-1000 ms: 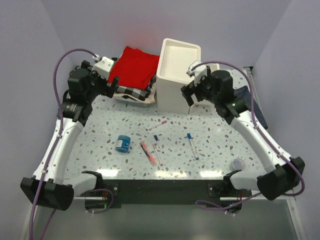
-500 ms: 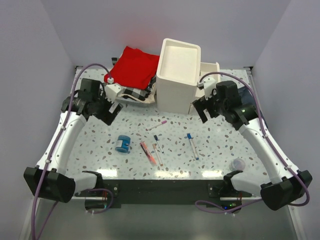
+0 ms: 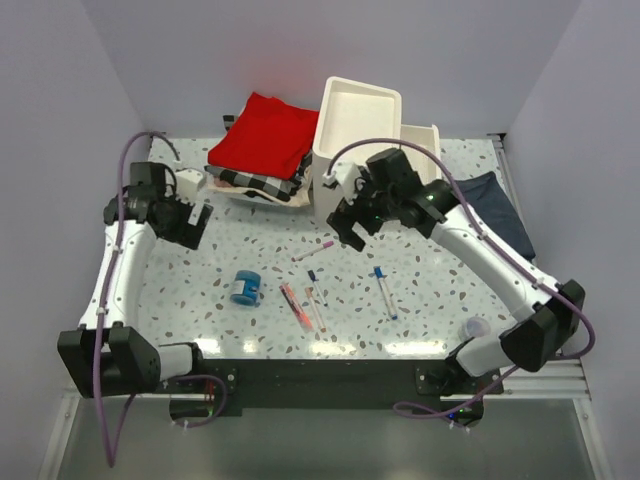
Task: Sort the stationery into containers
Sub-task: Pick up the stationery from the center of the board.
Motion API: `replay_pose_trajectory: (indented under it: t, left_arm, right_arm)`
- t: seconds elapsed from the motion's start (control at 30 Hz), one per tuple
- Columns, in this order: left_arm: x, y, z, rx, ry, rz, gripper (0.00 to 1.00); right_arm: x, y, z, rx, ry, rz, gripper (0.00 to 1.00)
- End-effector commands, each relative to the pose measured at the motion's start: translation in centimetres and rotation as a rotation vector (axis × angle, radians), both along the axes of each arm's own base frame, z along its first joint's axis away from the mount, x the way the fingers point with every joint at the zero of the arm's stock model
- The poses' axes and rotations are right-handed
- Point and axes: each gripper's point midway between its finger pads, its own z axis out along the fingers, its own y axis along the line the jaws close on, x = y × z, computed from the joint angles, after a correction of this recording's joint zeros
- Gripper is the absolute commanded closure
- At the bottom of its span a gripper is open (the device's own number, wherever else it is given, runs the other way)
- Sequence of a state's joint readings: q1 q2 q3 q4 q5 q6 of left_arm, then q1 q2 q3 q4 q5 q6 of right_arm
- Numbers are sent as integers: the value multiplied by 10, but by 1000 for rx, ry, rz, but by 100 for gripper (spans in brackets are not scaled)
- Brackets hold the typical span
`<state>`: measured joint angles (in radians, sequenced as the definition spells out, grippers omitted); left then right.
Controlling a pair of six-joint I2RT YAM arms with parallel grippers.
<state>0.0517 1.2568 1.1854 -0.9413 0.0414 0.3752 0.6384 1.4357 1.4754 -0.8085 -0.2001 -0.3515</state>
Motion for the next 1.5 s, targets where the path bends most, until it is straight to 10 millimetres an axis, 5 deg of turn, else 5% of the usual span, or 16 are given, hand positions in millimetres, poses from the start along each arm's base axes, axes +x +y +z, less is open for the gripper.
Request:
replay_pose_trajectory:
  t: [0.0, 0.23, 0.5, 0.7, 0.97, 1.47]
  left_arm:
    - [19, 60, 22, -68, -114, 208, 0]
    - [24, 102, 46, -68, -201, 304, 0]
    - [17, 109, 46, -122, -227, 358, 0]
    - [16, 107, 48, -117, -243, 352, 0]
    - [13, 109, 45, -106, -231, 343, 0]
    - [-3, 112, 39, -71, -190, 297, 0]
  right_arm:
    - [-9, 65, 7, -3, -113, 180, 1]
    - [-28, 157, -14, 11, -96, 346, 1]
    - [-24, 210, -58, -45, -90, 445, 1]
    - [-48, 244, -77, -24, -71, 522, 1]
    - [-66, 277, -113, -40, -35, 583, 1]
    - [-65, 287, -152, -77, 24, 593, 1]
